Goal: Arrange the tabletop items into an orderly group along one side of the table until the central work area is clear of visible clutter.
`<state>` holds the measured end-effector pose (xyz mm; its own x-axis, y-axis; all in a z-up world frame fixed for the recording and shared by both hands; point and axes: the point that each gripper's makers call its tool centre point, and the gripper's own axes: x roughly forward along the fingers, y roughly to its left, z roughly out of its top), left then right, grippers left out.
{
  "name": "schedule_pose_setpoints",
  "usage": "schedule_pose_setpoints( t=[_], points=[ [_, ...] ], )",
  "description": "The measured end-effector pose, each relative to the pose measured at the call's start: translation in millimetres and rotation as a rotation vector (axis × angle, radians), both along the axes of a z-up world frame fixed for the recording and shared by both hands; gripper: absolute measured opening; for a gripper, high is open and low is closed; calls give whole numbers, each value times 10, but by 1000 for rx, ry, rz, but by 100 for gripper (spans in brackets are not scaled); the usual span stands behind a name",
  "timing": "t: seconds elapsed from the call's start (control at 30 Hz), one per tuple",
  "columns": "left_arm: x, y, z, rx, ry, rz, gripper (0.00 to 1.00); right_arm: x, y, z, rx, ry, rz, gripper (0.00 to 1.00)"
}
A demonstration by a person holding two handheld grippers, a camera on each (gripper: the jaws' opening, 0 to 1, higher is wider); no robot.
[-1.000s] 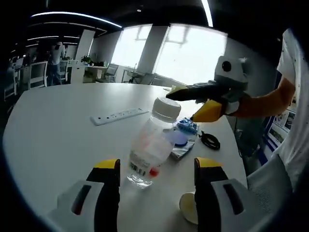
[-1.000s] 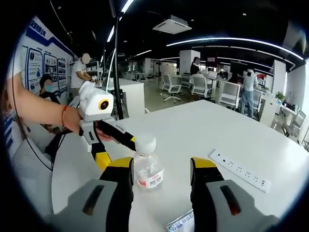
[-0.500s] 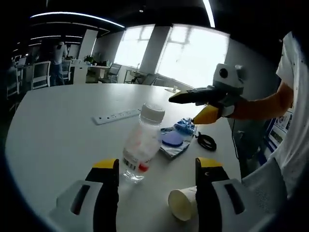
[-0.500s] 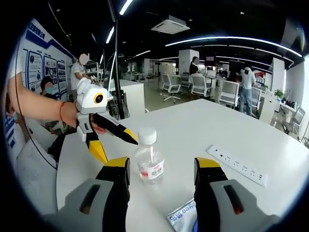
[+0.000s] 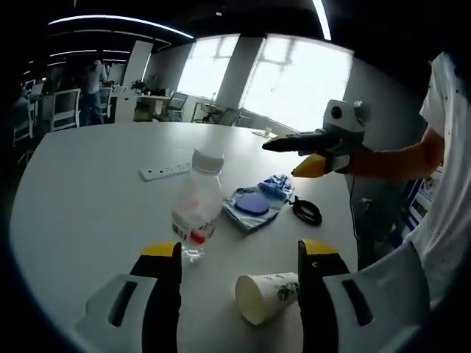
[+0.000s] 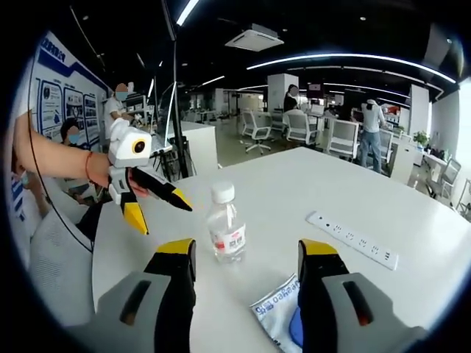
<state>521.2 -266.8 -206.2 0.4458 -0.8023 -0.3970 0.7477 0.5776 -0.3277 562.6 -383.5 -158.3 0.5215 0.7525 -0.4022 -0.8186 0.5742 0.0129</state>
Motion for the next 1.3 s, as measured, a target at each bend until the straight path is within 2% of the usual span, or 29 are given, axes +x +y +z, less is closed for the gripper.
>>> schedule_pose_setpoints(
  t=[0.33,0.67,0.87,1.3],
  points=[
    [-203,14,-1,10,17,10,64,-134,-105,24,4,1,-11,54],
    [-448,-20,-155,25,63,2,63,-234,-199,56,2,-1,-18,53],
    [-558,-55,-345,35,103,-18,61,-249,-251,52,-1,1,-25,53],
    [-605,-132,-714,31,183,-59,52,-273,-256,6,-8,14,-30,52]
  ],
)
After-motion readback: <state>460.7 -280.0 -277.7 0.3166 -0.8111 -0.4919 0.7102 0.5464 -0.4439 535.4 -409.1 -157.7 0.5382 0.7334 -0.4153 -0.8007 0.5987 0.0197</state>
